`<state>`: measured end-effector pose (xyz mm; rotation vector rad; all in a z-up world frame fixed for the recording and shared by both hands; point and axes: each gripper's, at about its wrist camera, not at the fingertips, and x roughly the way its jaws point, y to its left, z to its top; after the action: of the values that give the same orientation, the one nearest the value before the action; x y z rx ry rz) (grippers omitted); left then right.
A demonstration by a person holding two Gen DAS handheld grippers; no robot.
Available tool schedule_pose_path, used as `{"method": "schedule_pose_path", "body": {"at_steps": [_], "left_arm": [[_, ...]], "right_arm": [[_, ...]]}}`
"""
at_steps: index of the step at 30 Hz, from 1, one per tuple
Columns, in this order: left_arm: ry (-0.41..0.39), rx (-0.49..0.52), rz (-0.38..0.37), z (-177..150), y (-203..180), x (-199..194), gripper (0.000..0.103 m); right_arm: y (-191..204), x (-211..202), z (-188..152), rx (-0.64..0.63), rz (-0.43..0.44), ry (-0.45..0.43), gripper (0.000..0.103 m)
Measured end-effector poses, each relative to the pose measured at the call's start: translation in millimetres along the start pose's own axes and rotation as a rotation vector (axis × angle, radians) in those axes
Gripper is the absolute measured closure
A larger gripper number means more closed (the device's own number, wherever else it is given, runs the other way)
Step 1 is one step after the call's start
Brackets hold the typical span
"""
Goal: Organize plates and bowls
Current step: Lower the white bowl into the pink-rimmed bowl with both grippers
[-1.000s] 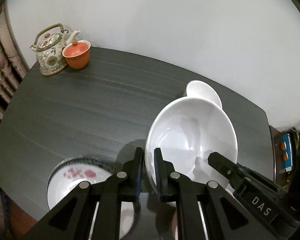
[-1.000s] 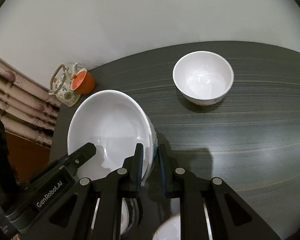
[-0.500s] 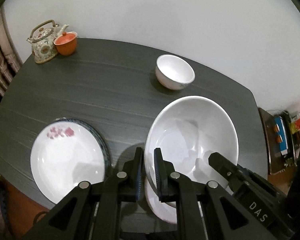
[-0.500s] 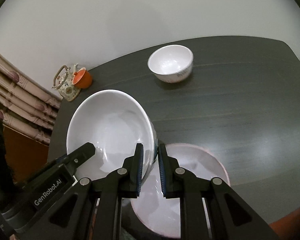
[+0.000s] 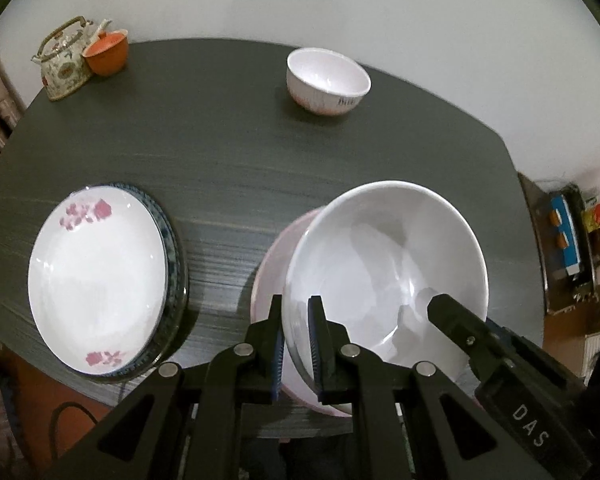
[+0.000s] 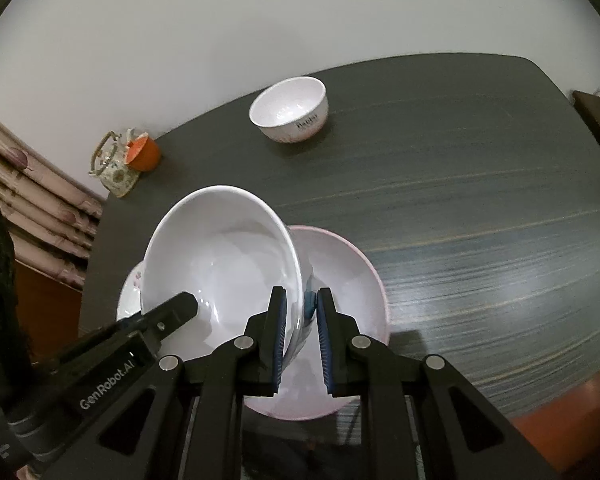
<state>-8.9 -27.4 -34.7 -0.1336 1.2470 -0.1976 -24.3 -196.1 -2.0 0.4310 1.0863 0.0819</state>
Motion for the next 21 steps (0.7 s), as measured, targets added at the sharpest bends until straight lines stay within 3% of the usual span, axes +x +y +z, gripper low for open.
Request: {"method": "schedule_pose_path", "body": {"at_steps": [21], "left_arm": [[0.041, 0.042, 0.05, -3, -10, 18, 0.092]], "right_arm": [[-20, 25, -20, 0.017, -0.049, 0.082, 0.087]]}}
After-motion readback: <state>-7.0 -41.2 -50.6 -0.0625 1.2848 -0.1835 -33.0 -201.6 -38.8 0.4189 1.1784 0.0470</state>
